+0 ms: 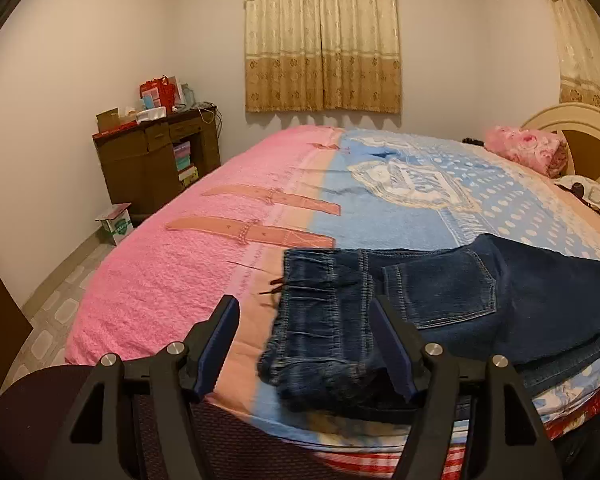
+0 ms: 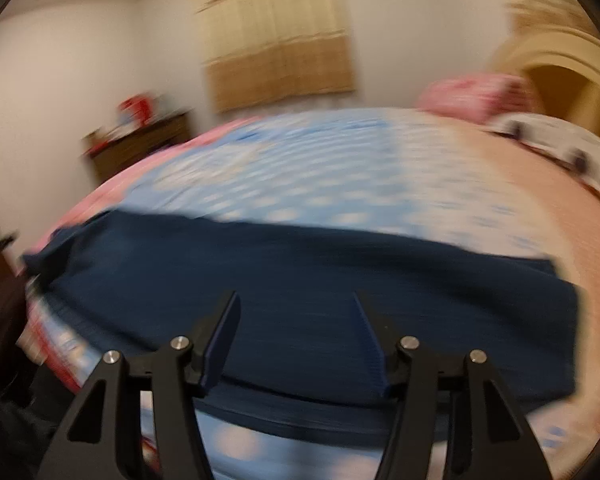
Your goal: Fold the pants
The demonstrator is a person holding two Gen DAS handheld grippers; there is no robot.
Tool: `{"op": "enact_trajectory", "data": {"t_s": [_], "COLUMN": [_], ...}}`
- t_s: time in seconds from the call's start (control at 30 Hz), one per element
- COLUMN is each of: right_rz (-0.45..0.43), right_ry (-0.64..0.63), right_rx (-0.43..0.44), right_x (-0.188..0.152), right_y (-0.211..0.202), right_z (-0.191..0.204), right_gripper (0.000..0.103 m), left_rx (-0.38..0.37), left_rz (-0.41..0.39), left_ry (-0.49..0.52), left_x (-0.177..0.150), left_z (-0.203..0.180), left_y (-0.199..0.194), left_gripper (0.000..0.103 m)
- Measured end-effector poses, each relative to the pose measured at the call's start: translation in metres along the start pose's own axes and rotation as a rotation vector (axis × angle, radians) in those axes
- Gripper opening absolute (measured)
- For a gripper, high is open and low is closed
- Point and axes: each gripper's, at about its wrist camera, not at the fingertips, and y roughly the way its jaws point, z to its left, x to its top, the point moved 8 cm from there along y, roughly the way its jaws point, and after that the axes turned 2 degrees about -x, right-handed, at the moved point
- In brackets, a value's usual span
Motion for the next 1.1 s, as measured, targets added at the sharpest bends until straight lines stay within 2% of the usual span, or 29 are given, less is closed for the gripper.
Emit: {"op": "enact_trajectory", "data": {"t_s": [0.03,0.17,0.27,0.37,0.47,0.6,0.7,0.77,0.87,0.9,1.03,1.1], "right_rz": [0.024,0.085,0.104,0.103,0.12,0.156,0.168,0.176,0.192,0.195,0.195,0.203], "right_ry": [-0.064,-0.22,-0.362,-0.471,-0.493,-0.526,-0.563,-0.569,-0.535,-0.529,-0.556,-0.576], "right_rx": [0.07,0.243,0.317,0.337,0.344,0.317,0.299,0.315,0.373,0.411,0.472,0.471], "right_x": [0.0,-0.009,-0.023,-0.035,-0.037,-0.038,-0.045,-0.046,-0.042,-0.041,-0.046,-0.053], "right_y": [0.016,0.058,0.074,0.085,0.1,0.116,0.12,0.119,0.11,0.102,0.074,0.067], "right_z": [0.035,0.134,0.194,0.233,0.25,0.252,0.254,0.255,0.257,0.259,0.273,0.275], "right_gripper": [0.061,0.061,0.057,0.053,0.05,0.043,0.034,0.015,0.004,0.004,0.002,0.002], "left_rx": [-0.008,-0.078,-0.148,-0.195,-0.218,-0.165,-0.168,-0.161,-0.167,-0.171,-0.203,-0.207], "left_rz": [0.005,0.031,0.053,0.092,0.142,0.218,0.207,0.216,0.219,0.222,0.217,0.214], "left_ry": [0.013,0.07,0.117,0.149,0.17,0.212,0.221,0.218,0.206,0.202,0.186,0.187], "left_x": [0.0,-0.005,-0.012,-0.02,-0.03,-0.047,-0.048,-0.049,-0.049,-0.049,-0.048,-0.048], "left_z": [-0.01,-0.058,-0.098,-0.128,-0.148,-0.156,-0.157,-0.155,-0.154,-0.153,-0.152,-0.152], "left_y": [0.002,0.01,0.013,0.023,0.041,0.065,0.06,0.059,0.056,0.055,0.045,0.042], "left_gripper": [0.069,0.069,0.07,0.074,0.074,0.074,0.074,0.074,0.074,0.074,0.074,0.074]}}
